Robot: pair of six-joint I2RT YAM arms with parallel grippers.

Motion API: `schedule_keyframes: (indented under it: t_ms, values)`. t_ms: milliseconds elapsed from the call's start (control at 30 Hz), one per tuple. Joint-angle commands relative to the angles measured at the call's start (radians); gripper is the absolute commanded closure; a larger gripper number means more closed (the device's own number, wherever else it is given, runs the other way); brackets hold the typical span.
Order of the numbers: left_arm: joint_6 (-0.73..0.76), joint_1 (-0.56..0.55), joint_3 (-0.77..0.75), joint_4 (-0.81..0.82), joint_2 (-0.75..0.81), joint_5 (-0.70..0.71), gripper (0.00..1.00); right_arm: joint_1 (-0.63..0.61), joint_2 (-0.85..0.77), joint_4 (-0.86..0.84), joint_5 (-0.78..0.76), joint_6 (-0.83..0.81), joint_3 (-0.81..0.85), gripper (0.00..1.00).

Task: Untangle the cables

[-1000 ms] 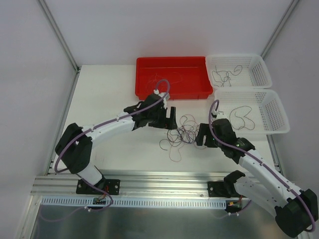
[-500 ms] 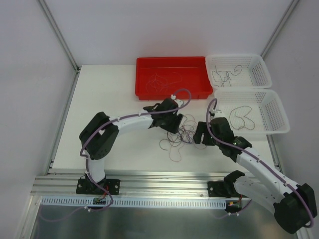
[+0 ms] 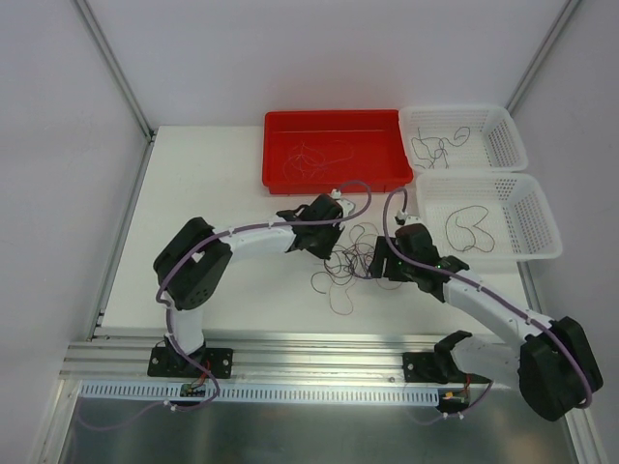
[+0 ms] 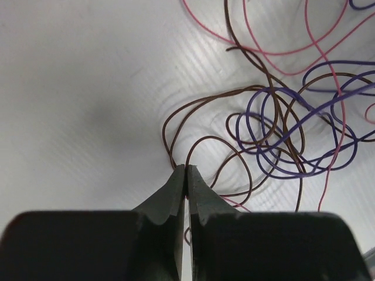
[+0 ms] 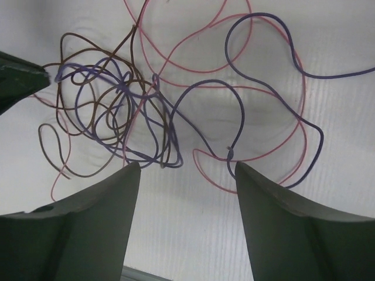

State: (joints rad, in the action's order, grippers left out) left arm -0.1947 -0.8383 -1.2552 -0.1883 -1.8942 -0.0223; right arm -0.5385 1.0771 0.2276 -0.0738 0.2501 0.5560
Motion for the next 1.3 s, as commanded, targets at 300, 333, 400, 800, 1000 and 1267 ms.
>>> schedule_keyframes:
  t_ms: [300, 333, 400, 800, 1000, 1267]
  values:
    - [-0.057, 0.043, 0.163, -0.075, 0.490, 0.244, 1.00, 0.026, 0.161, -0.099, 0.037, 0.121, 0.001, 0.99]
    - [-0.066, 0.065, 0.160, -0.104, 0.551, 0.255, 1.00, 0.026, 0.159, -0.099, 0.037, 0.123, -0.002, 0.99]
    - [-0.097, 0.134, 0.139, -0.199, 0.608, 0.277, 1.00, 0.037, 0.156, -0.100, 0.034, 0.129, -0.008, 0.99]
    - [-0.080, 0.613, -0.171, -0.597, 0.856, 0.488, 1.00, 0.060, 0.167, -0.105, 0.046, 0.137, -0.019, 0.99]
    - [-0.075, 0.691, -0.233, -0.616, 0.874, 0.407, 1.00, 0.060, 0.164, -0.112, 0.066, 0.123, -0.007, 0.99]
    - [-0.034, 0.691, -0.055, -0.467, 0.899, 0.148, 1.00, -0.031, 0.244, -0.119, 0.147, 0.048, 0.171, 0.94]
